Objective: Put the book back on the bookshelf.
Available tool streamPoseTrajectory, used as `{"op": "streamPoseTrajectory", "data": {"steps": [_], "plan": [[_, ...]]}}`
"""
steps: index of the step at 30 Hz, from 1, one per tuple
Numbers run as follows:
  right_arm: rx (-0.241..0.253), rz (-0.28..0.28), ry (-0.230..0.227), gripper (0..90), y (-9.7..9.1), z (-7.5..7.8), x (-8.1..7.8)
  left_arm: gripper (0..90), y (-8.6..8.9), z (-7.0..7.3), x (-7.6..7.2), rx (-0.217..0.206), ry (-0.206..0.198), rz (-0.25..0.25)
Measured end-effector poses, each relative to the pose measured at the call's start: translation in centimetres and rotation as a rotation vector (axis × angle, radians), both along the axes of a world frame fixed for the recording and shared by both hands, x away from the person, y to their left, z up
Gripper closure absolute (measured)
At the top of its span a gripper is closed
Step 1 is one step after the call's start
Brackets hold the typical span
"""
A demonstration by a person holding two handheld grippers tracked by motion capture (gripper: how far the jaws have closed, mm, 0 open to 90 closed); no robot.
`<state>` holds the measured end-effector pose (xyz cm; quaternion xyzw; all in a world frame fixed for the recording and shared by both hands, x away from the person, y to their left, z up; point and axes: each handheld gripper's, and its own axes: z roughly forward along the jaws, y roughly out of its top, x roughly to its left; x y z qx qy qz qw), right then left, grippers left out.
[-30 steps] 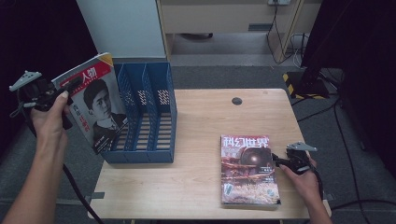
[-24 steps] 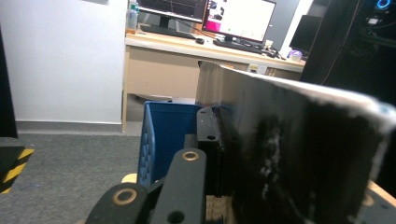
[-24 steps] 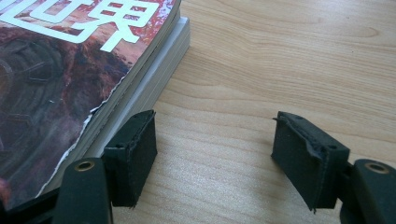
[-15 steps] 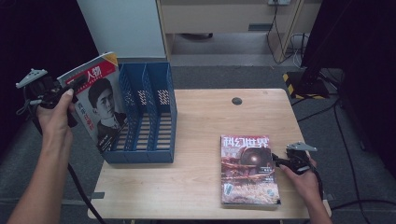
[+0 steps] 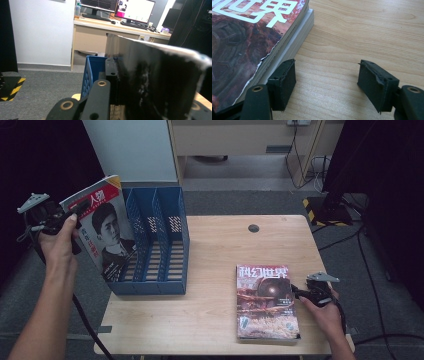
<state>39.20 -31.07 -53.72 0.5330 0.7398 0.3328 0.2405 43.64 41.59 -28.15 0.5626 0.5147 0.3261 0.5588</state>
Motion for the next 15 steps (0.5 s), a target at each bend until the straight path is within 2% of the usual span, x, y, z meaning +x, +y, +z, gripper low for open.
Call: {"op": "streamPoseTrajectory", "data": {"steps": [4, 15], "plan": [[-0.001, 0.0, 0.0, 30.5, 0.0, 0.0, 0.0, 85.5, -0.2, -0.2, 0.4, 0.011, -0.006, -0.007], [-0.01, 0.002, -0.002, 30.6, 0.0, 0.0, -0.1, 85.4, -0.8, -1.6, 1.1, 0.002, -0.014, -0.026]]}}
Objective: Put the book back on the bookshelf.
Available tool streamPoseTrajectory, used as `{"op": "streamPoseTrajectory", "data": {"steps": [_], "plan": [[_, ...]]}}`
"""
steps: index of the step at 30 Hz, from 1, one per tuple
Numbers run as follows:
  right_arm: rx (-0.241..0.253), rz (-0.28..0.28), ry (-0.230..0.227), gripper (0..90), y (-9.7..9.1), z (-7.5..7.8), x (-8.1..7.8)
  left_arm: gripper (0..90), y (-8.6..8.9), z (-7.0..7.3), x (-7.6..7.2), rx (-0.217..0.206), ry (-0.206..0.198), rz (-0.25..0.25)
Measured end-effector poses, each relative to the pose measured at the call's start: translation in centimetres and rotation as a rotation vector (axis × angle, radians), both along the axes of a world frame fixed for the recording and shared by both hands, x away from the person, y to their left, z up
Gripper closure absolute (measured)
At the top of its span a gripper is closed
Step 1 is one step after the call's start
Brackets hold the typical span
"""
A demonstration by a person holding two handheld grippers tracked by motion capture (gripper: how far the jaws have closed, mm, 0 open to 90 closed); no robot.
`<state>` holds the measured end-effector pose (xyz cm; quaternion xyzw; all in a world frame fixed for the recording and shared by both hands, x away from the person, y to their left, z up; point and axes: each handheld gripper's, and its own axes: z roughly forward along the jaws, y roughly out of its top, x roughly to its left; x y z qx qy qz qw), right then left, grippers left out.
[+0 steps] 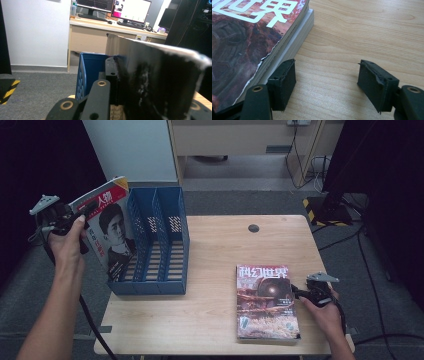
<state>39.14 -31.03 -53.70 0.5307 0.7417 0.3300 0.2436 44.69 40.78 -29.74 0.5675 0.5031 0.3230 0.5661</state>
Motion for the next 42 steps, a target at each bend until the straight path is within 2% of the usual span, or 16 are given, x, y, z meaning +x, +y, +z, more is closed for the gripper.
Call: {"op": "streamPoseTrajectory", "data": {"steps": [7, 13, 23, 33, 42], "plan": [[-0.002, 0.001, -0.002, 30.6, 0.0, 0.0, 0.0, 85.5, -0.2, -0.6, 0.0, -0.009, -0.026, 0.005], [0.003, -0.001, 0.003, 30.5, 0.0, 0.0, 0.0, 85.5, -0.3, -1.2, -0.3, -0.019, -0.052, 0.033], [0.004, -0.001, 0.003, 30.4, 0.0, 0.0, 0.0, 85.5, -0.5, -2.0, -0.4, -0.014, -0.053, 0.024], [0.004, -0.001, 0.004, 30.4, 0.0, 0.0, 0.0, 85.5, -0.6, -2.9, -0.4, -0.003, -0.023, 0.008], [0.004, -0.003, 0.003, 30.4, 0.0, 0.0, 0.0, 85.4, -0.5, -3.6, -0.5, -0.007, -0.019, 0.014]]}}
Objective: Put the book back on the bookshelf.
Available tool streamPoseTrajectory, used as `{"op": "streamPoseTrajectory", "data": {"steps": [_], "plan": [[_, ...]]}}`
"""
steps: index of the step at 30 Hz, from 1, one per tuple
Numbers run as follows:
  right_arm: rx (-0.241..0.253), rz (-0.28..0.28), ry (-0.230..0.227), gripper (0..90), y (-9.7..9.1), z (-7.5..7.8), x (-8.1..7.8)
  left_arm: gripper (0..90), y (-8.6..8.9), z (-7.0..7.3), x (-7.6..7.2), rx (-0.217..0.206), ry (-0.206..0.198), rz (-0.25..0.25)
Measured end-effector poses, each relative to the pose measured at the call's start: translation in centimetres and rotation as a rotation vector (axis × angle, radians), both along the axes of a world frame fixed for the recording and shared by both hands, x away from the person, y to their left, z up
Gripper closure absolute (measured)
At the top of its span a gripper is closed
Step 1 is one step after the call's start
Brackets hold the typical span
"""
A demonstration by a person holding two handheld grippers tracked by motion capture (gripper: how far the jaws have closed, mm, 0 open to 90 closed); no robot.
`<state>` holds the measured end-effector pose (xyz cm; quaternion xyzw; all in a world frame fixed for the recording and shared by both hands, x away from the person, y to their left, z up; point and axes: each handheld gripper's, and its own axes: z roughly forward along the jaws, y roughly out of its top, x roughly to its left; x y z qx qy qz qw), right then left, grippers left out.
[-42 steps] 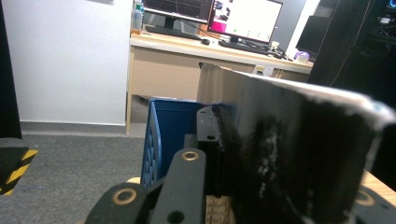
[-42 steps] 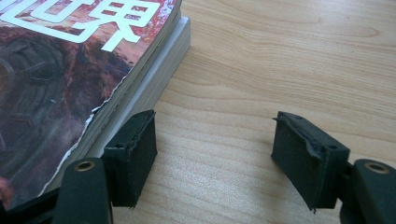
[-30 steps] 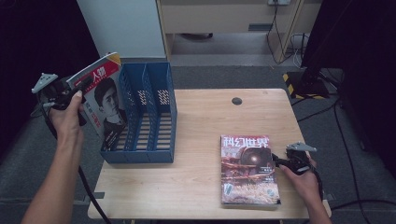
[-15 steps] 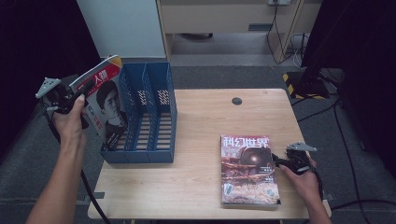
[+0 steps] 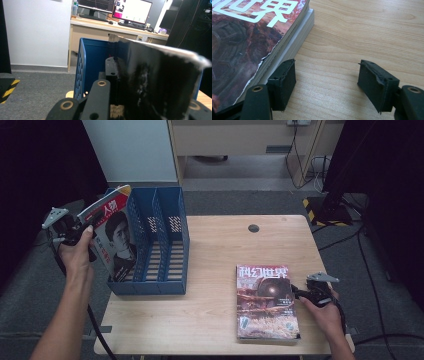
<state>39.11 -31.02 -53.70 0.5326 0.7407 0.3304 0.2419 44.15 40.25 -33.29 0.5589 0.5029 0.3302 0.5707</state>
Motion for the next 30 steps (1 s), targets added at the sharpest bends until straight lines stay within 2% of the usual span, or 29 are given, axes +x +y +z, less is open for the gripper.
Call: {"op": "streamPoseTrajectory", "data": {"steps": [9, 15, 18, 21, 23, 24, 26, 30], "plan": [[0.003, -0.001, 0.001, 30.4, 0.0, 0.0, 0.0, 85.3, 0.1, -1.2, -0.1, -0.007, 0.006, 0.004], [0.002, 0.001, 0.002, 30.3, 0.0, 0.0, 0.0, 85.0, 0.2, -1.3, -0.3, -0.012, 0.01, -0.004], [0.004, -0.001, -0.001, 30.3, 0.0, 0.0, 0.0, 84.6, 0.1, -1.2, -0.3, -0.005, 0.045, -0.001], [0.005, -0.001, 0.0, 30.3, 0.0, 0.0, 0.0, 84.1, -0.2, -1.2, -0.3, 0.06, 0.105, 0.001], [0.005, 0.0, 0.0, 30.2, 0.0, 0.0, 0.0, 83.8, -0.4, -1.5, -0.4, 0.096, 0.12, 0.01], [0.005, 0.0, 0.0, 30.2, 0.0, 0.0, 0.0, 83.8, -0.4, -1.6, -0.5, 0.1, 0.127, 0.012], [0.008, 0.0, 0.001, 30.1, 0.0, 0.0, 0.0, 83.5, -0.1, -2.2, -0.6, 0.078, 0.132, 0.02], [0.007, 0.0, 0.002, 30.0, -0.1, 0.0, 0.1, 83.4, 0.3, -2.3, -0.7, 0.072, 0.134, 0.024]]}}
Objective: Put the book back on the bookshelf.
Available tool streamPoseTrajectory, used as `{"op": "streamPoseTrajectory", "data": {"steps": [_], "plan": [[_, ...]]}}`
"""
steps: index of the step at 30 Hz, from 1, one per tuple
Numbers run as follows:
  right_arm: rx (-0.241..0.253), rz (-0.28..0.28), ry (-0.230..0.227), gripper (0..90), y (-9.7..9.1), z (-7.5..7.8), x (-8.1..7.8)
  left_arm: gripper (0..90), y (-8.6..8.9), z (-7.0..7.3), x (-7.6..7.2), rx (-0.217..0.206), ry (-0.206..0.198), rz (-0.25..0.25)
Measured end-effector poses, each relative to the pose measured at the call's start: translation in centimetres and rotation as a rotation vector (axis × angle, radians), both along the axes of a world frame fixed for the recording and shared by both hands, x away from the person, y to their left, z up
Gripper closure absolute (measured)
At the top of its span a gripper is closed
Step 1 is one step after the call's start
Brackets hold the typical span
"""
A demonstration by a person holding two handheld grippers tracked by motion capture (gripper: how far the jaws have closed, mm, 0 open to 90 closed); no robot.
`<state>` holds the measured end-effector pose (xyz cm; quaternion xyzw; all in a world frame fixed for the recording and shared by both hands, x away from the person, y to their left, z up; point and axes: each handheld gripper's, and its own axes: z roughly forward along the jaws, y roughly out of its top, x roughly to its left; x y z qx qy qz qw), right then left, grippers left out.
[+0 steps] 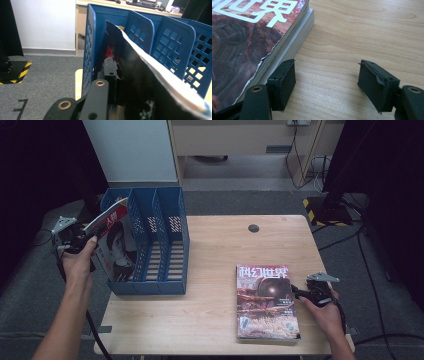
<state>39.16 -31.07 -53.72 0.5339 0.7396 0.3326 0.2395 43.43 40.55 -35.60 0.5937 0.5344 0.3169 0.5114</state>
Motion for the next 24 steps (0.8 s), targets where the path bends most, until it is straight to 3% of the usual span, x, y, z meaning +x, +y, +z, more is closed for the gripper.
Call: {"op": "streamPoseTrajectory", "data": {"steps": [7, 18, 24], "plan": [[0.0, 0.0, 0.0, 30.1, 0.01, 0.0, 0.0, 83.1, 0.5, -0.01, -0.25, -0.002, 0.004, 0.01], [0.003, -0.001, 0.001, 30.0, 0.01, 0.0, -0.01, 79.3, 0.04, -0.1, -0.2, 0.05, 0.01, 0.013], [0.003, -0.001, 0.002, 29.9, 0.01, 0.0, -0.01, 76.6, 0.02, -0.22, -0.01, 0.04, 0.012, 0.02]]}}
